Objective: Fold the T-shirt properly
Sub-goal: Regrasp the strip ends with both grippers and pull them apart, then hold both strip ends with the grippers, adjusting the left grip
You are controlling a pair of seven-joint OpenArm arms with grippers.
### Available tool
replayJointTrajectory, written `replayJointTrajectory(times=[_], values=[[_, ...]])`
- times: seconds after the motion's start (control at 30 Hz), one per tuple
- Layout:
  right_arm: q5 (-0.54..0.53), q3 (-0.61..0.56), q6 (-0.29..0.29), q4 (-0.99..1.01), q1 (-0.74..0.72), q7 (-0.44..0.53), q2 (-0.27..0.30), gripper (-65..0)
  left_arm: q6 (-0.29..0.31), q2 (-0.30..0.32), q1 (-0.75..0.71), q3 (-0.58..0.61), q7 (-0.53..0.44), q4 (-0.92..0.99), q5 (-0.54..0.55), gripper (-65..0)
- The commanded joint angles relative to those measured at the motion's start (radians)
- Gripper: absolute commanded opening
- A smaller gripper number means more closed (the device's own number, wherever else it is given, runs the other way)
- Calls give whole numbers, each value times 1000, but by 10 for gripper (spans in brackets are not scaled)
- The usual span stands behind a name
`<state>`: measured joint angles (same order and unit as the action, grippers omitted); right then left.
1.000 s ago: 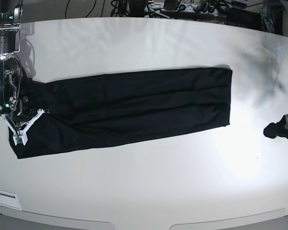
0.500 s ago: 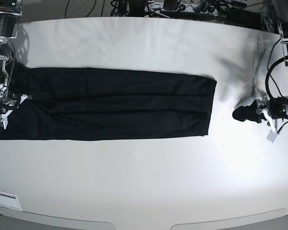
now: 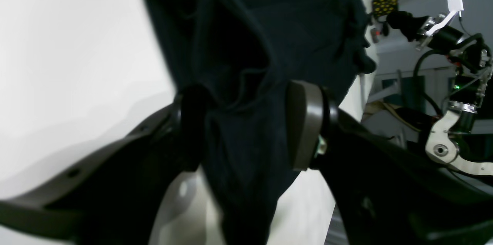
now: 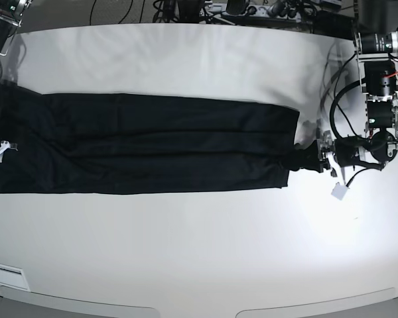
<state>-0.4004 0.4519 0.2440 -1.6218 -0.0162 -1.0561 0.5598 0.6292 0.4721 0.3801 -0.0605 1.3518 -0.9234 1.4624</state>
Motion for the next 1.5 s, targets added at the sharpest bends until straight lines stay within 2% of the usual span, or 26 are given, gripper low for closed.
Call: replayJointTrajectory(times=[0.0, 0.27, 0.33, 0.4, 0.47, 0.5, 0.67, 0.8, 1.0, 1.07, 1.17, 1.23, 1.37, 1.4, 1.43, 1.47], values=[[-1, 9, -2, -17, -17, 15, 31, -331, -2, 0, 18, -6, 4, -11, 7, -302], [-4, 9, 1, -17, -17, 15, 42, -331, -1, -78, 16, -5, 4, -11, -16, -303], [-5, 9, 1, -17, -17, 15, 42, -331, -2, -91, 16, -5, 3, -11, -47, -326], [-27, 9, 3, -17, -17, 14, 42, -331, -2, -95, 16, -6, 3, -11, -77, -434], [-53, 9, 24, -17, -17, 14, 42, -331, -2, -90, 20, -6, 1, -11, -113, -620], [-64, 9, 32, -17, -17, 14, 42, -331, -2, -86, 23, -6, -2, -11, -129, -650], [-128, 9, 72, -18, -17, 14, 42, -331, -39, -28, 43, -6, -52, -11, -158, -650], [-124, 9, 69, -18, -17, 15, 42, -333, -47, 28, 71, -6, -69, -11, -157, -650], [-136, 9, 79, -18, -17, 15, 42, -333, -45, 55, 109, -6, -69, -11, -157, -650], [-184, 9, 109, -18, -17, 2, 42, -333, -45, 63, 119, -6, -69, -11, -157, -650], [-338, 9, 218, -18, -16, -35, 42, -333, -45, 74, 131, -6, -69, -11, -157, -650], [-431, 9, 269, -18, -17, -50, 42, -333, -38, 81, 134, -6, -68, -11, -142, -650], [-463, 9, 301, -18, -17, -48, 42, -333, -34, 82, 133, -6, -18, -11, -89, -650], [-459, 9, 300, -18, -17, -48, 42, -333, -14, 82, 133, -6, 6, -11, -67, -650], [-457, 9, 299, -18, -17, -48, 42, -333, 8, 82, 133, -6, 31, -11, -47, -632], [-457, 9, 299, -18, -17, -48, 42, -333, 15, 82, 133, -6, 45, -11, -35, -570]])
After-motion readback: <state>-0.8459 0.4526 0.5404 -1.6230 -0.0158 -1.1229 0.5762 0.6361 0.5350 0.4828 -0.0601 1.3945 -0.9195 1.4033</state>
